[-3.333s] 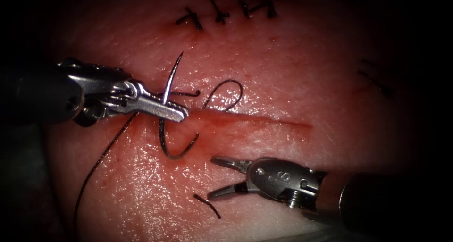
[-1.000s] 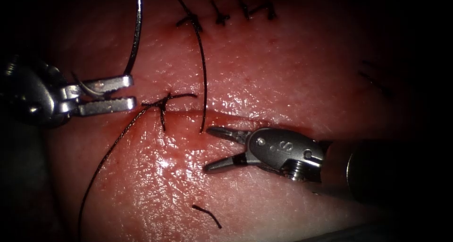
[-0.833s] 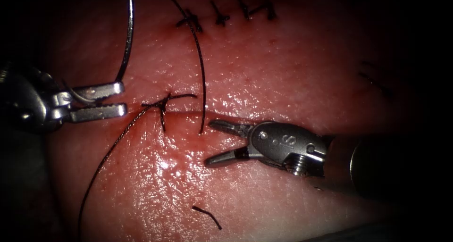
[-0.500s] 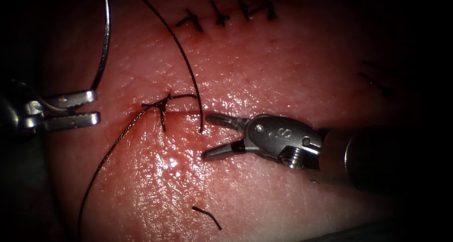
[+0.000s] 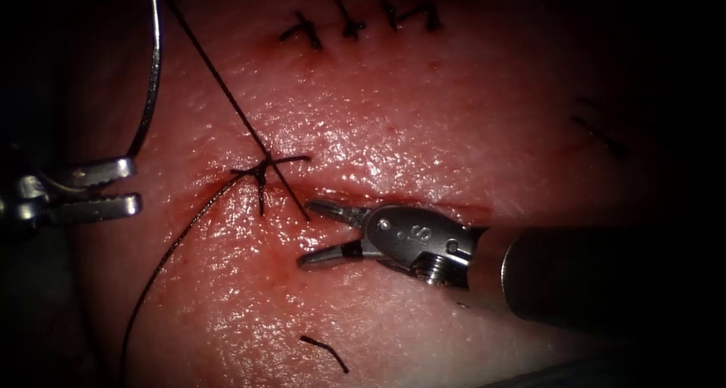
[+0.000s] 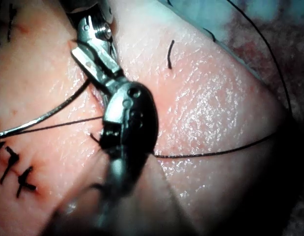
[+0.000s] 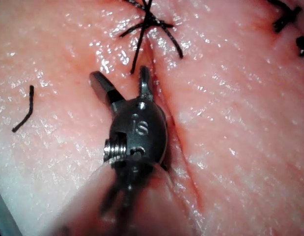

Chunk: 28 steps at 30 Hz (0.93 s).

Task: Wound Closure
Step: Pull needle the rest of the way through with left gripper

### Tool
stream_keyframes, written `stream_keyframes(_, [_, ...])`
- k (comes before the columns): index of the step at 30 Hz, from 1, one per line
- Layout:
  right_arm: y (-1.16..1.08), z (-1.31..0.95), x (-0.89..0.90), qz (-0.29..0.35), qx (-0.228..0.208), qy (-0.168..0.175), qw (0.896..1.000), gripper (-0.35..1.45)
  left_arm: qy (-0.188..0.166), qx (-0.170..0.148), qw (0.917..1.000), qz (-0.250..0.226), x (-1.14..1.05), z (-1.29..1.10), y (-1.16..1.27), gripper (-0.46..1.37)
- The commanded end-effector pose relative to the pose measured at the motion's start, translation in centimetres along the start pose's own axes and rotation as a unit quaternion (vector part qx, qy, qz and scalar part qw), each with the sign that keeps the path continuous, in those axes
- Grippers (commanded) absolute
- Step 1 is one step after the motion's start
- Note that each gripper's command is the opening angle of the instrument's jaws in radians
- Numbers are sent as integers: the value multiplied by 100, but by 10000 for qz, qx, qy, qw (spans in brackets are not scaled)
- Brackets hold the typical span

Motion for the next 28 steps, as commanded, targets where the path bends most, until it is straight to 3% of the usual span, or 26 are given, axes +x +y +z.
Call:
stream_keyframes(1, [0,1,-1,12,21,-46,10000,84,4,-16,10000,-29,0,0,0,-35])
stream_keyframes(11, [9,7,-3,37,-54,-99,9999,85,35,-19,10000,-80,3,0,3,-35])
stream_keyframes(28, [2,5,-1,71,-59,-119,9999,85,72,-38,9999,-127,1,5,4,-35])
